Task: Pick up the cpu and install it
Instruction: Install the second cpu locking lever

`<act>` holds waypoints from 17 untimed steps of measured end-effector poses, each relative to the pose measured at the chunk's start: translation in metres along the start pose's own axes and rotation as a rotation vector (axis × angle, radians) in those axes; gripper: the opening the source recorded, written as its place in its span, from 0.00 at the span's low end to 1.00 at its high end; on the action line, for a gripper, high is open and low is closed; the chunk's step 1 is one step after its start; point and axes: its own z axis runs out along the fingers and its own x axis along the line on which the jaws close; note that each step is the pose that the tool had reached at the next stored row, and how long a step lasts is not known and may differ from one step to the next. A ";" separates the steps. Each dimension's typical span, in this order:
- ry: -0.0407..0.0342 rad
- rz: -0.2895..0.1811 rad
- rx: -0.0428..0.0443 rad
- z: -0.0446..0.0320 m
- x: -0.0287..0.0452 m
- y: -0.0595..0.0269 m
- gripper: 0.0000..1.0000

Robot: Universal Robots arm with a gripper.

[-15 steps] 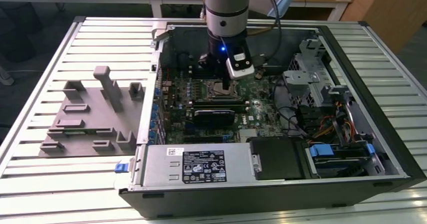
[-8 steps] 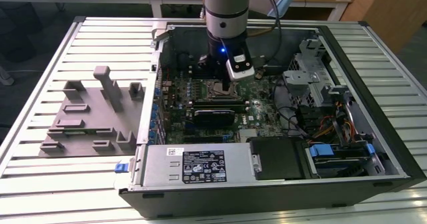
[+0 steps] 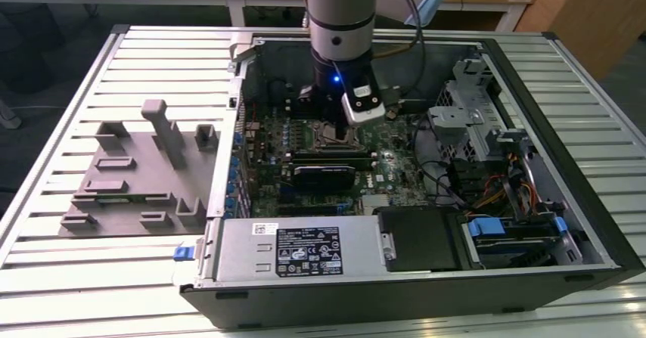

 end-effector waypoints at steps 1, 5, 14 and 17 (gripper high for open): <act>0.0004 -0.007 -0.0005 0.0001 0.0005 -0.0006 0.11; 0.0024 -0.038 -0.0031 0.0009 0.0027 -0.0025 0.11; 0.0078 -0.120 -0.0094 0.0038 0.0053 -0.0047 0.11; 0.0097 -0.146 -0.0115 0.0052 0.0079 -0.0057 0.11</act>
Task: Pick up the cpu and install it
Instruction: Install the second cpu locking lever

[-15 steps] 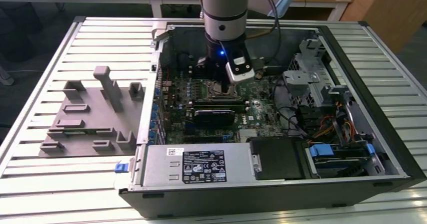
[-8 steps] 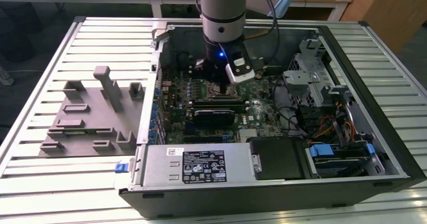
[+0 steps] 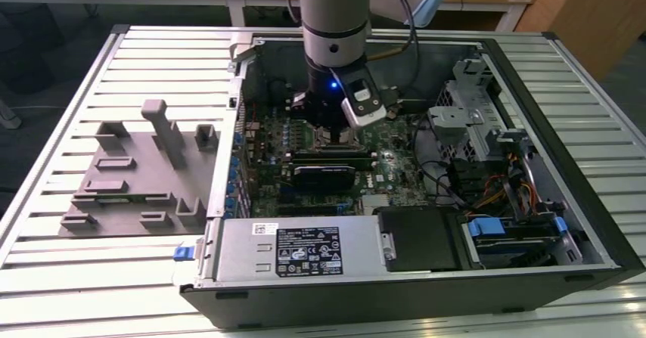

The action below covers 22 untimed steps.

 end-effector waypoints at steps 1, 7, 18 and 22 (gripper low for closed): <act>0.0001 -0.003 -0.0002 0.0004 0.0021 -0.0004 0.11; 0.0005 -0.007 -0.0004 0.0023 0.0103 -0.0034 0.11; 0.0102 -0.008 0.0037 0.0041 0.0102 -0.0065 0.11; 0.0103 -0.007 0.0031 0.0045 0.0103 -0.0067 0.11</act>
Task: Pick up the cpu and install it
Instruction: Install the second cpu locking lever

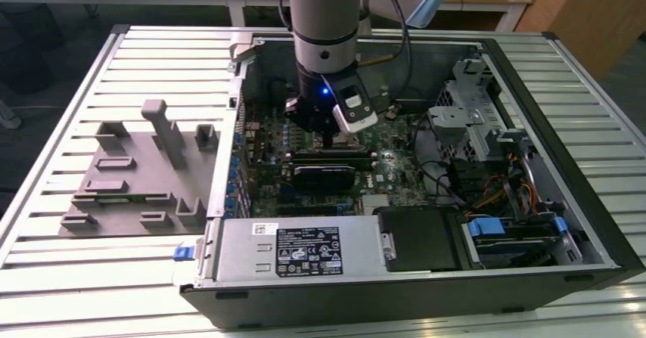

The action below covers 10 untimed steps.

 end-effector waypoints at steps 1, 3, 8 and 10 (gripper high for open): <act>0.0001 0.000 -0.0008 0.0003 0.0000 -0.0001 0.11; 0.0002 0.000 -0.0020 0.0011 0.0002 -0.0005 0.11; 0.0005 0.000 -0.0042 0.0031 0.0013 -0.0024 0.11; 0.0006 0.000 -0.0058 0.0035 0.0022 -0.0034 0.11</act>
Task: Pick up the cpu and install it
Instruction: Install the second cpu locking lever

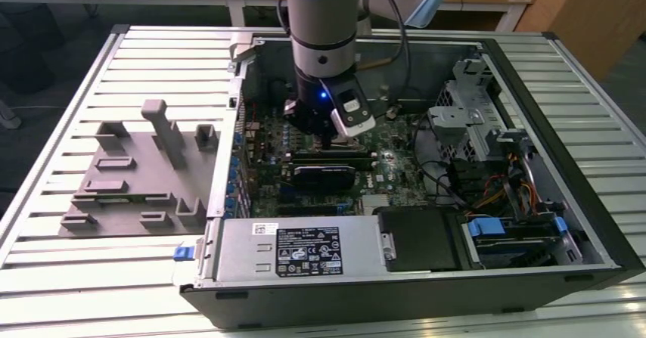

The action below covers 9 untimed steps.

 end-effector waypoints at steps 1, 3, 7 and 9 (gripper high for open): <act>0.0002 0.000 -0.0008 0.0001 0.0004 -0.0007 0.11; 0.0007 0.000 -0.0056 0.0003 0.0017 -0.0020 0.11; 0.0027 0.002 -0.0238 0.0013 0.0036 -0.0050 0.11; 0.0039 0.003 -0.0354 0.0020 0.0041 -0.0070 0.11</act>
